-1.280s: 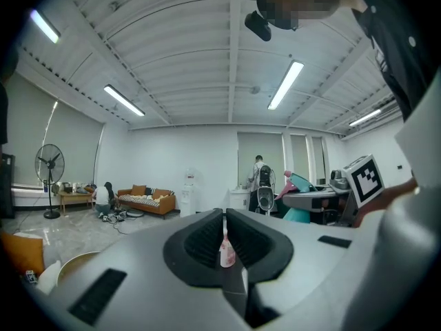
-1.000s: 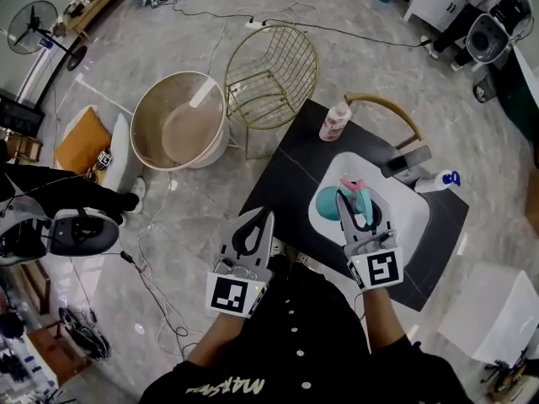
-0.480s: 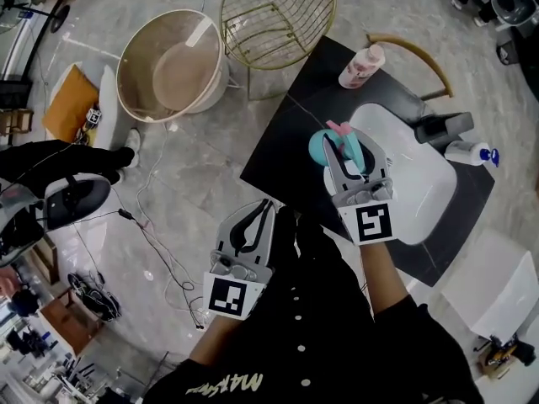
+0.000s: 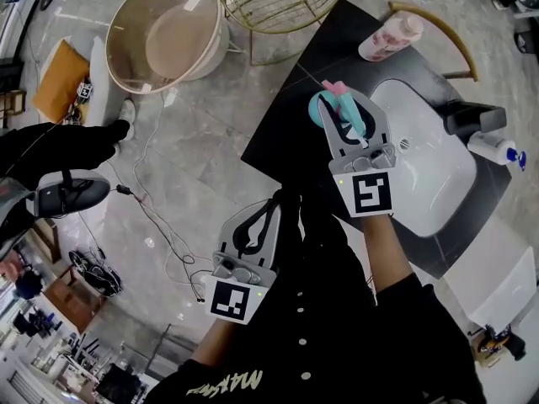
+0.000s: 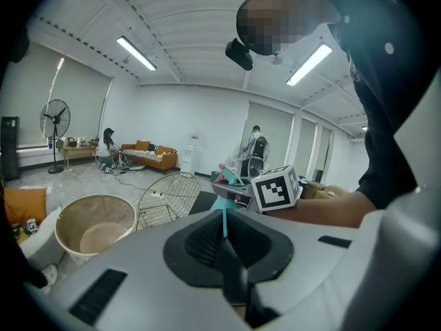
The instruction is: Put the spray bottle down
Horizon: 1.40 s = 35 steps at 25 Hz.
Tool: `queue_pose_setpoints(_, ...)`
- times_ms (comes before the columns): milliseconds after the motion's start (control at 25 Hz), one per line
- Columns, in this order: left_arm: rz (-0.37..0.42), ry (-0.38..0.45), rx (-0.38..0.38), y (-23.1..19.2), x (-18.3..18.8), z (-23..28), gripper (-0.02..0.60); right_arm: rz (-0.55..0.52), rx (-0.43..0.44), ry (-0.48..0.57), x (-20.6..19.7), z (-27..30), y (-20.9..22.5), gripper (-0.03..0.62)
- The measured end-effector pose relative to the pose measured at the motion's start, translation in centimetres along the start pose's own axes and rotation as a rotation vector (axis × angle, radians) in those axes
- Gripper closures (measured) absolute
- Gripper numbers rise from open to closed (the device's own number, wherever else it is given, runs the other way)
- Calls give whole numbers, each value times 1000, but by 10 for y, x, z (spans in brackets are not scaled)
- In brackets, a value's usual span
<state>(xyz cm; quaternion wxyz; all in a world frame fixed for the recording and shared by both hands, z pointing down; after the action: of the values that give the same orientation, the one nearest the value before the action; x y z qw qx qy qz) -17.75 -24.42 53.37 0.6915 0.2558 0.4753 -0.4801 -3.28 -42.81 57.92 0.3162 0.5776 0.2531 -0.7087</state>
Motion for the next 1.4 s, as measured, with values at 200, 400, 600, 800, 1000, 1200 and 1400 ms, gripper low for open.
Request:
queue_pose_setpoints(200,-14,-16,3,-6,-7,-1,558,-24,6,-6,-4,10,-4,485)
queue_pose_setpoints(400,-28,-33,5,-4,-16,4,558,-90,21,-49,-11,13,-8,484)
queue_pose_setpoints(600,-38,-49,12,-3,-21,6,558,-107,23,-45,-13,17,-11,480)
queue_pose_setpoints(800,-24,-42,15,-2,-14,7,558,-92,42,-27,-8,14,-8,420)
queue_pose_setpoints(1000,0,-17,-5,1,3,8,558,-53,71,2,11,-5,-7,398)
queue_pose_setpoints(1200,36,47,-25,4,30,16,558,-80,94,-35,29,-40,-6,395)
queue_pose_setpoints(1400,89,137,-46,0,65,17,558,-121,57,-33,57,-76,-4,396)
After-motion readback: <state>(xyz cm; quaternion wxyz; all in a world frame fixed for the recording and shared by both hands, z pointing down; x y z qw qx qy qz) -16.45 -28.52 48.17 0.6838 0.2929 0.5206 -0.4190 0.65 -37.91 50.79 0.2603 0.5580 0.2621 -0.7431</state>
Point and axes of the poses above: the fingertips, and each gripper's own axes: z forward along the fingers, y to its right, x out of its top, the point moved 8 cm from there along -z, backward along the fingers, and after that the axes turned 7 degrees about z, right-handed, at the moved point
